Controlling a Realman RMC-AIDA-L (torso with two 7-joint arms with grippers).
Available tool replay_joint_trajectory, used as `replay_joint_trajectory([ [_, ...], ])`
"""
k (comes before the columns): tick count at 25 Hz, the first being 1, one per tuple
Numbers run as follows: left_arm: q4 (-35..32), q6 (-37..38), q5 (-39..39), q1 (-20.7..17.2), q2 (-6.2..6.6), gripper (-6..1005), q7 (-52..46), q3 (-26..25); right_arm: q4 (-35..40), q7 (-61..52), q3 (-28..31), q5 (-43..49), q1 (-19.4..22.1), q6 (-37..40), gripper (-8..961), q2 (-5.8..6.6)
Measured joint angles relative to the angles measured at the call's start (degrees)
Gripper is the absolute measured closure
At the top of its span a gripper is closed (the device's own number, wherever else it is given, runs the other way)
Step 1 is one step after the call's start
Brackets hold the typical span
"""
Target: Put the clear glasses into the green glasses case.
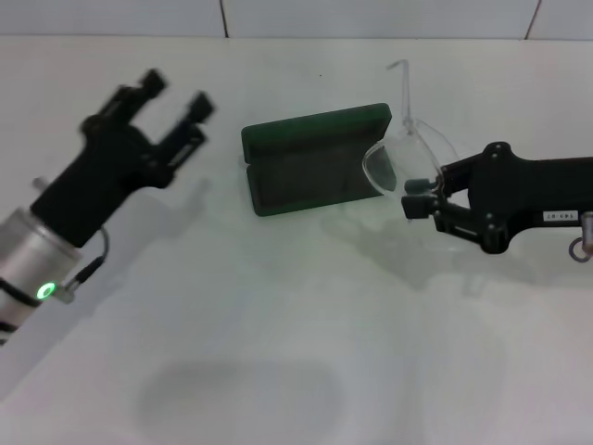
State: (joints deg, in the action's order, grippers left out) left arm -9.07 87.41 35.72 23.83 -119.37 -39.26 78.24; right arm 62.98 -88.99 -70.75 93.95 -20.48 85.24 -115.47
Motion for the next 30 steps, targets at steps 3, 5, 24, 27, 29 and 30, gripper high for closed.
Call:
replay_joint_trajectory([
  [3,-4.1,0.0,5.6,1.0,0.84,286,-3.6,1.5,-3.1,4.3,-0.5,-0.3,-1.4,2.2,828,0.02],
  [5,-6.7,0.1,10.2,2.3,1.38,286,-6.5,1.7,-4.8,6.5,-1.0,-0.3,-2.4,3.9,828,-0.12],
  [24,-12.2,5.2,28.6,11.5,4.66,286,-30.7,1.4,-9.5,30.5,-5.6,-3.8,-2.1,4.3,828,-0.62],
  [27,-12.2,5.2,29.2,11.8,4.68,286,-31.4,1.4,-9.7,34.0,-5.7,-5.3,-1.7,4.7,828,-0.63],
  [29,-12.2,5.2,29.2,11.9,4.68,286,-31.8,1.5,-9.9,35.9,-5.9,-6.2,-1.4,4.9,829,-0.63],
  [30,-12.2,5.2,29.3,11.9,4.69,286,-32.1,1.5,-10.2,37.3,-6.2,-6.9,-1.3,4.9,829,-0.62],
])
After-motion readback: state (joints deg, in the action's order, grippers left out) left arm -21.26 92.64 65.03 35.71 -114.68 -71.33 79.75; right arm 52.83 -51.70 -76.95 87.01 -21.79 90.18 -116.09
